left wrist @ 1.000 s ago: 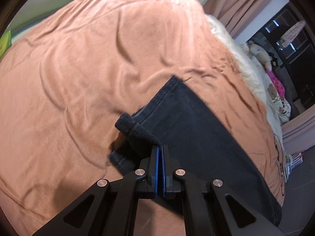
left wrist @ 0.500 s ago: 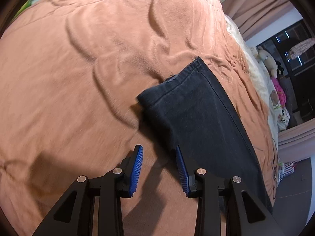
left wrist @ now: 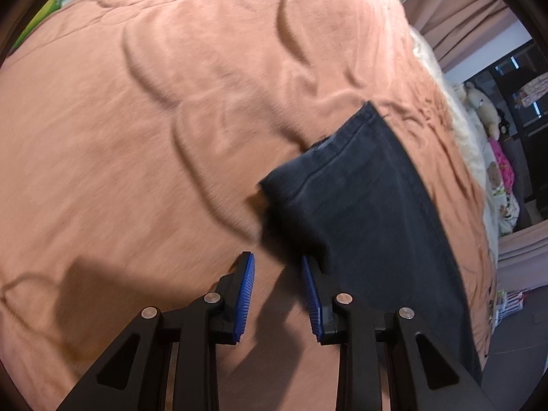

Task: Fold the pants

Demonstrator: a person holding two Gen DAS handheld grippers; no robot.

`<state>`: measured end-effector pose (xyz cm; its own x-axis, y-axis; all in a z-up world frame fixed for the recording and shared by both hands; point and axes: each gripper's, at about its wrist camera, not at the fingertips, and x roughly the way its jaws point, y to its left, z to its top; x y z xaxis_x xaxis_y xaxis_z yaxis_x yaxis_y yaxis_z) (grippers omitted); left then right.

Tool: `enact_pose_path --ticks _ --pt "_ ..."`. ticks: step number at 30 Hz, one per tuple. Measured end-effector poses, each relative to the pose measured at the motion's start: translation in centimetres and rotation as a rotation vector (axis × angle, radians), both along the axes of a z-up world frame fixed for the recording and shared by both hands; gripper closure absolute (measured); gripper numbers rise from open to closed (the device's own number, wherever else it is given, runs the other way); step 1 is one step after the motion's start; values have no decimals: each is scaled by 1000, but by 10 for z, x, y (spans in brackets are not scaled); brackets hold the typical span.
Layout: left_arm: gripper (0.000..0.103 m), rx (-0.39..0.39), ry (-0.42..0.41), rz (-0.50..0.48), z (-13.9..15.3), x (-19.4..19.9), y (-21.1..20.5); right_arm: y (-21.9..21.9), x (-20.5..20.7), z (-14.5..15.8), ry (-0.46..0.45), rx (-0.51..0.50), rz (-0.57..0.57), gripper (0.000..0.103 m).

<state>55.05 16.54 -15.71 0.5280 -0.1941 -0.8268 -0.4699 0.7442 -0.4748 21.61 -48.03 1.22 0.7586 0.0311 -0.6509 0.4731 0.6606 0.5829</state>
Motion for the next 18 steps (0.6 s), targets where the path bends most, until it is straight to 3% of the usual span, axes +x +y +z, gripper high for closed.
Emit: enact_pose_path --ticks 3,11,18 --pt "72 -6 -36 -2 5 9 -2 0 0 0 -8 -2 -12 22" --pt "72 16 48 21 -6 11 -7 -7 -2 -5 -34 14 -67 22" --pt "72 33 15 55 -9 12 -7 -10 -2 -8 -68 24 -109 22"
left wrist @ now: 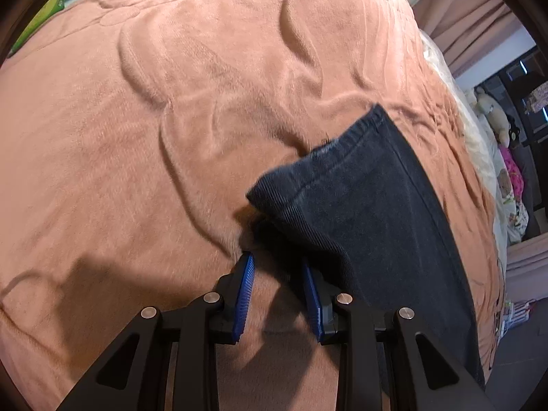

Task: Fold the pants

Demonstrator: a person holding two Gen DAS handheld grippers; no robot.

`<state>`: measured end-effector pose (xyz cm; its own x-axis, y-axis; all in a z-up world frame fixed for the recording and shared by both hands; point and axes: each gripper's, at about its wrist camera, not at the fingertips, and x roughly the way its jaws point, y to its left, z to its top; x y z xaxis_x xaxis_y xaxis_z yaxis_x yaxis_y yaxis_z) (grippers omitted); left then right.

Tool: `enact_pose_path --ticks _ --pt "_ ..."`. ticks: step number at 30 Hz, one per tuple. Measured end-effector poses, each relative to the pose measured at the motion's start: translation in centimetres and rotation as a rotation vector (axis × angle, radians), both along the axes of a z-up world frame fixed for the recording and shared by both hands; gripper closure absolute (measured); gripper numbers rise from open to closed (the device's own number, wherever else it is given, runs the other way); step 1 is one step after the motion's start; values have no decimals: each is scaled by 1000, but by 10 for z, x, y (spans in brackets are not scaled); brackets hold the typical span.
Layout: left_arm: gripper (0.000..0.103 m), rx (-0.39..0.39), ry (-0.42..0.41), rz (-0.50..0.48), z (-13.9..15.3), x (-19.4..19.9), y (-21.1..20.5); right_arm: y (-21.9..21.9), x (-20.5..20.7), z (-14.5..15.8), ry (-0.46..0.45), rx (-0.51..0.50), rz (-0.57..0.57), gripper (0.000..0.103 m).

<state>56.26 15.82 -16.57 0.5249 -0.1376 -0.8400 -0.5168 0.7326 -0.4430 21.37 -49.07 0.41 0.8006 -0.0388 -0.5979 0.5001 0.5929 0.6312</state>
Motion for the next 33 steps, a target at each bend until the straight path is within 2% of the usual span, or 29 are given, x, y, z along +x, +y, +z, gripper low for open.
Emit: enact_pose_path --ticks 4,6,7,8,9,11,13,15,16,17,18,20,23,26,30,33 --pt "72 -25 -40 34 -2 4 4 -5 -5 -4 -41 28 -50 22" --pt "72 1 -46 32 -1 6 1 -7 -6 -7 -54 37 -69 22" --pt "76 25 -42 30 0 8 -1 -10 -5 -8 -60 41 -78 22" --pt "87 37 -42 35 1 10 0 -12 -4 -10 -69 47 -91 22" --pt "91 31 -45 45 1 10 2 -13 -4 -12 -77 51 -99 22" --pt "94 -6 -70 71 2 9 8 -16 -3 -14 -100 56 -132 22" --pt "94 -1 -85 77 8 8 10 -19 1 -15 -110 58 -146 23" --pt "95 21 -105 83 18 6 12 -20 5 -13 -102 35 -152 50" --pt "95 24 -120 89 25 5 13 -20 9 -13 -70 17 -153 60" --pt "95 29 -132 91 31 5 13 -21 12 -12 -35 -4 -158 81" --pt "95 33 -137 92 35 5 12 -21 13 -10 -23 -16 -152 91" --pt "95 54 -143 93 45 5 11 -18 13 -2 -24 -45 -150 97" --pt "95 60 -159 105 56 2 15 -9 10 13 -38 -96 -166 99" --pt "95 59 -160 105 62 0 19 -1 2 25 -74 -102 -205 100" --pt "95 47 -165 115 59 -5 32 13 7 13 -45 -124 -200 99" --pt "95 20 -110 75 39 -2 34 16 7 0 -40 -79 -193 98"
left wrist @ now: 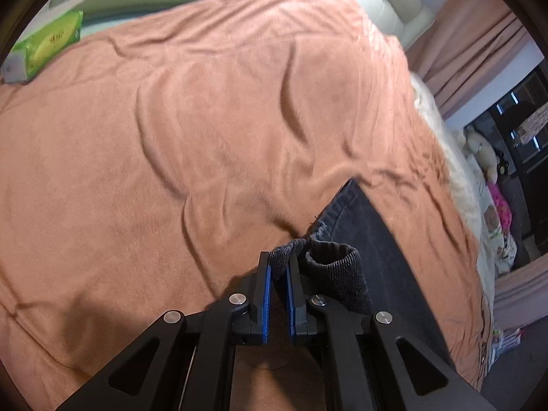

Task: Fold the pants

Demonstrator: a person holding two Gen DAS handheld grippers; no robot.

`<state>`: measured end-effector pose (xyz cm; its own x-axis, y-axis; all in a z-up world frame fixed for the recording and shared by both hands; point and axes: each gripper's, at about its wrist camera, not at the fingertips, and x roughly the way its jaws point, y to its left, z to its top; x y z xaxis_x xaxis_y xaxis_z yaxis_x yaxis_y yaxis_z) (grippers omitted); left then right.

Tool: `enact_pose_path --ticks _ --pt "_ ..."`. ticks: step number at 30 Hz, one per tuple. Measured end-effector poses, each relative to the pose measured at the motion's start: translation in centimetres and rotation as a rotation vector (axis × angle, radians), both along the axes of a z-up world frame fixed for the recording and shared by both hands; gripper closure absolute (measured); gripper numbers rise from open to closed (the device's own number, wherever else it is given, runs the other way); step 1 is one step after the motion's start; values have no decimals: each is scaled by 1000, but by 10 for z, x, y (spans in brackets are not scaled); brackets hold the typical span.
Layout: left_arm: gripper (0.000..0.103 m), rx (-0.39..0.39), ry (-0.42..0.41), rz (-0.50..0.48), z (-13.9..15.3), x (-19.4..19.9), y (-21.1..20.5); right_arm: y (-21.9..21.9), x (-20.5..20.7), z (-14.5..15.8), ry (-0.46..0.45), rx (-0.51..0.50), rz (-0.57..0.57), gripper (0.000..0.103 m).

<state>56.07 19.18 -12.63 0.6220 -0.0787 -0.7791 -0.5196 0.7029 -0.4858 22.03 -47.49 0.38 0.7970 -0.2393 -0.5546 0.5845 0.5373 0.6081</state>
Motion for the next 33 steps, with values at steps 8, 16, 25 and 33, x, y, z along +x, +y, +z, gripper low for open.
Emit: enact_pose_path --ticks 8,16,25,33 --pt "57 -85 -31 -33 -5 -27 2 17 -6 -14 -63 65 54 45" --pt "53 -198 -65 -9 -11 -56 4 5 -7 -31 -88 125 107 45" --pt "51 -221 -181 7 1 -65 -6 -6 -15 -31 -83 141 124 45" --pt "45 -214 -51 4 -25 -41 -10 -9 -12 -30 -70 127 130 45"
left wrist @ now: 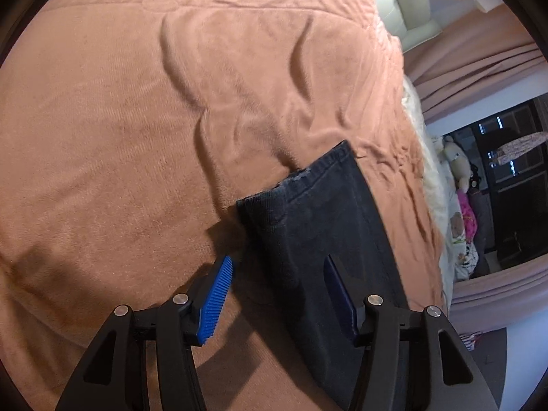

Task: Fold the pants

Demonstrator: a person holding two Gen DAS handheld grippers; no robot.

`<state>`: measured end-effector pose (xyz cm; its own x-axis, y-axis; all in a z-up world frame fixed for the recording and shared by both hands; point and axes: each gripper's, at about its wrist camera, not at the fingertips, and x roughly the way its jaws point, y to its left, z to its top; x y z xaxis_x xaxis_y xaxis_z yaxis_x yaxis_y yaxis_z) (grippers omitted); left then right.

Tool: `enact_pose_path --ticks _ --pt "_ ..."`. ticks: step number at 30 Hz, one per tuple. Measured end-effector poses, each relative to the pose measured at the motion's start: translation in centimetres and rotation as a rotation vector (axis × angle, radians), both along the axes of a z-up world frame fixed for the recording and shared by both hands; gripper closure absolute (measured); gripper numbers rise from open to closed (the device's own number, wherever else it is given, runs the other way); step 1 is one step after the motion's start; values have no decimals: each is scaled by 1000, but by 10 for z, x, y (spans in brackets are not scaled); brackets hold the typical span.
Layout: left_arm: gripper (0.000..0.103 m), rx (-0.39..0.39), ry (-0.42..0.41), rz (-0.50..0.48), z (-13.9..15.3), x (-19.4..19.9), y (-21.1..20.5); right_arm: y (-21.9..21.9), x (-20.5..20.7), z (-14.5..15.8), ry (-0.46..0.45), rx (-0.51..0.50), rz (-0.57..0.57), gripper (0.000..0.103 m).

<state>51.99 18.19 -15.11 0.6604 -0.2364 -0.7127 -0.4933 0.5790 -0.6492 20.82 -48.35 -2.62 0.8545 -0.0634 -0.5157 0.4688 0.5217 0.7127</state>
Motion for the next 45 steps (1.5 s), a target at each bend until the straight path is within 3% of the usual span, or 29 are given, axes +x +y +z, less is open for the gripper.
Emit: enact_pose_path --ticks 6,7,8,10,11,15,25,30,45 --pt "47 2 0 20 -14 25 -1 2 11 -2 -7 5 -24 45" --pt "57 13 1 26 -14 27 -1 1 13 -2 -12 8 -34 45" --pt "75 13 1 29 -14 29 -1 -1 13 -3 -20 14 -47 45" --pt "96 2 4 26 -14 34 0 -3 14 -5 -28 24 -68 68" --pt "98 11 -6 26 -11 34 0 -4 15 -6 -30 34 -70 77" --pt "99 19 -60 28 10 28 2 -3 14 -2 -52 59 -70 90" --pt "99 45 -134 27 66 15 3 21 -3 38 -157 45 -57 93" --pt "99 65 -144 41 84 -3 20 34 -21 41 -173 56 -24 93" --pt "99 101 -126 92 96 -88 79 63 -90 32 -161 103 23 94"
